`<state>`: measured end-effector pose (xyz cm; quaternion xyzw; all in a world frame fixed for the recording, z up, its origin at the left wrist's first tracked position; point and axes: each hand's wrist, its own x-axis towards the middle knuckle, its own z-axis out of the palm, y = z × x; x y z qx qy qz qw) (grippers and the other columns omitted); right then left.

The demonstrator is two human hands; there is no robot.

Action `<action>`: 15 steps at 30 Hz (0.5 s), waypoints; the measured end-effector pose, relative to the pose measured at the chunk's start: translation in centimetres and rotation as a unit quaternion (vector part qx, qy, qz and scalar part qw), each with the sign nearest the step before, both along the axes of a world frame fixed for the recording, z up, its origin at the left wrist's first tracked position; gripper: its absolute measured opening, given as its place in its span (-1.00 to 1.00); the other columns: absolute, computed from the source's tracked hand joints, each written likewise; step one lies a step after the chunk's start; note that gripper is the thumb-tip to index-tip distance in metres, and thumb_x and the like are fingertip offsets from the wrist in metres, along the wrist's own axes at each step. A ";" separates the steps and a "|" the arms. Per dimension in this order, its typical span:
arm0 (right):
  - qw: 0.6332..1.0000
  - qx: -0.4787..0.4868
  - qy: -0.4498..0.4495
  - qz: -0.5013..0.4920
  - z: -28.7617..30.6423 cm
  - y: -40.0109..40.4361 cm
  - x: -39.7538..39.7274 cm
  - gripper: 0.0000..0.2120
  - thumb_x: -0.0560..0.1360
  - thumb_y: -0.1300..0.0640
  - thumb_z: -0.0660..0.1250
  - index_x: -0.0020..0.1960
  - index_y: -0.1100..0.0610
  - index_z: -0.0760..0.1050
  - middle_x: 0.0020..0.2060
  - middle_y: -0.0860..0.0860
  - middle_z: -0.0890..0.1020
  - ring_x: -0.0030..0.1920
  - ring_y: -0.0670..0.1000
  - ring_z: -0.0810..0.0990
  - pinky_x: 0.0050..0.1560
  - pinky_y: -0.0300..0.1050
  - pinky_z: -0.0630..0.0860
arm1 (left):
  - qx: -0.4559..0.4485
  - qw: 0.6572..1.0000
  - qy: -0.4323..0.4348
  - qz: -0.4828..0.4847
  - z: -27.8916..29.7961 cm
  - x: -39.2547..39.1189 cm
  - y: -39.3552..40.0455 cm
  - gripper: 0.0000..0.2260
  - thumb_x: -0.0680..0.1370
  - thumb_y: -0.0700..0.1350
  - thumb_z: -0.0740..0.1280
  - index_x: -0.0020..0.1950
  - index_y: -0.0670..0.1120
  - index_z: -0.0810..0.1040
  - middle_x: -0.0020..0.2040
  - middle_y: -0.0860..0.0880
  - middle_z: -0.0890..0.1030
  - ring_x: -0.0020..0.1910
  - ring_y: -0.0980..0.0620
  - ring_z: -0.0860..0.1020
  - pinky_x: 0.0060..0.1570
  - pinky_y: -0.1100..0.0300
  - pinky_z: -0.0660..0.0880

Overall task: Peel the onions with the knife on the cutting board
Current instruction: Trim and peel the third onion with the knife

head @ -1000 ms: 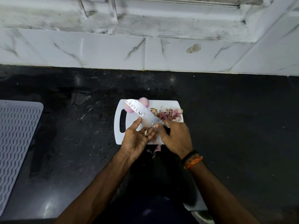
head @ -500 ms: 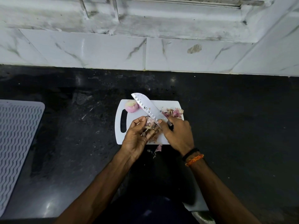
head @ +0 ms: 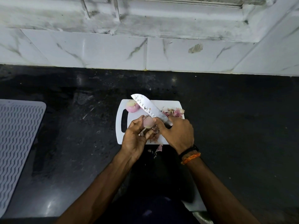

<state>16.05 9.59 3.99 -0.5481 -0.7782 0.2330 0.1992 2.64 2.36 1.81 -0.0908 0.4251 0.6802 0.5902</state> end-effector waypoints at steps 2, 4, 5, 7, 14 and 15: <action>0.999 -0.030 0.000 0.042 0.2 0.0 0.1 -0.54 0.45 -0.44 0.25 -0.34 -0.08 0.47 -0.47 -0.15 0.52 -0.39 -0.16 0.53 -0.35 -0.28 0.33 | 0.001 1.000 -0.005 0.002 -0.1 0.1 0.1 -0.82 0.49 -0.19 0.37 0.07 -0.19 0.57 0.00 -0.18 0.66 -0.06 -0.06 0.68 0.01 0.04 0.65; 0.994 -0.049 -0.004 0.097 0.1 -0.3 0.3 -0.55 0.47 -0.39 0.29 -0.42 -0.11 0.39 -0.55 -0.17 0.42 -0.46 -0.19 0.45 -0.40 -0.35 0.18 | 0.000 1.000 -0.003 0.007 -0.1 0.0 0.2 -0.86 0.52 -0.25 0.32 0.07 -0.17 0.57 -0.03 -0.15 0.66 -0.07 -0.04 0.66 -0.07 0.09 0.66; 0.992 -0.053 -0.003 0.115 0.1 -0.4 0.5 -0.53 0.47 -0.39 0.30 -0.43 -0.08 0.43 -0.57 -0.14 0.43 -0.47 -0.16 0.45 -0.41 -0.32 0.19 | -0.003 1.000 0.001 0.006 0.0 0.0 0.3 -0.82 0.53 -0.28 0.29 0.10 -0.17 0.59 -0.04 -0.14 0.67 -0.08 -0.02 0.65 -0.13 0.11 0.65; 0.990 -0.067 0.024 0.125 -0.2 -0.6 1.0 -0.53 0.47 -0.38 0.33 -0.41 -0.04 0.48 -0.57 -0.10 0.44 -0.47 -0.09 0.47 -0.42 -0.24 0.22 | -0.009 1.000 0.007 0.007 0.2 0.1 0.4 -0.79 0.49 -0.28 0.31 0.09 -0.16 0.60 -0.07 -0.12 0.68 -0.11 -0.01 0.65 -0.26 0.16 0.61; 0.991 -0.110 0.066 0.024 -0.6 0.7 2.3 -0.62 0.40 -0.34 0.41 -0.32 -0.05 0.54 -0.44 -0.06 0.62 -0.42 -0.09 0.62 -0.34 0.07 0.58 | -0.025 0.999 -0.031 0.022 0.4 0.0 0.3 -0.62 0.56 -0.19 0.36 0.35 -0.28 0.51 0.27 -0.29 0.59 0.26 -0.22 0.58 0.14 -0.04 0.61; 0.989 -0.127 0.066 0.016 -0.6 1.0 2.4 -0.70 0.39 -0.29 0.45 -0.31 -0.11 0.52 -0.40 -0.08 0.64 -0.40 -0.10 0.64 -0.31 0.09 0.62 | -0.021 0.999 -0.032 0.022 0.4 -0.1 0.2 -0.64 0.58 -0.20 0.34 0.36 -0.28 0.51 0.27 -0.29 0.59 0.28 -0.23 0.57 0.15 -0.05 0.60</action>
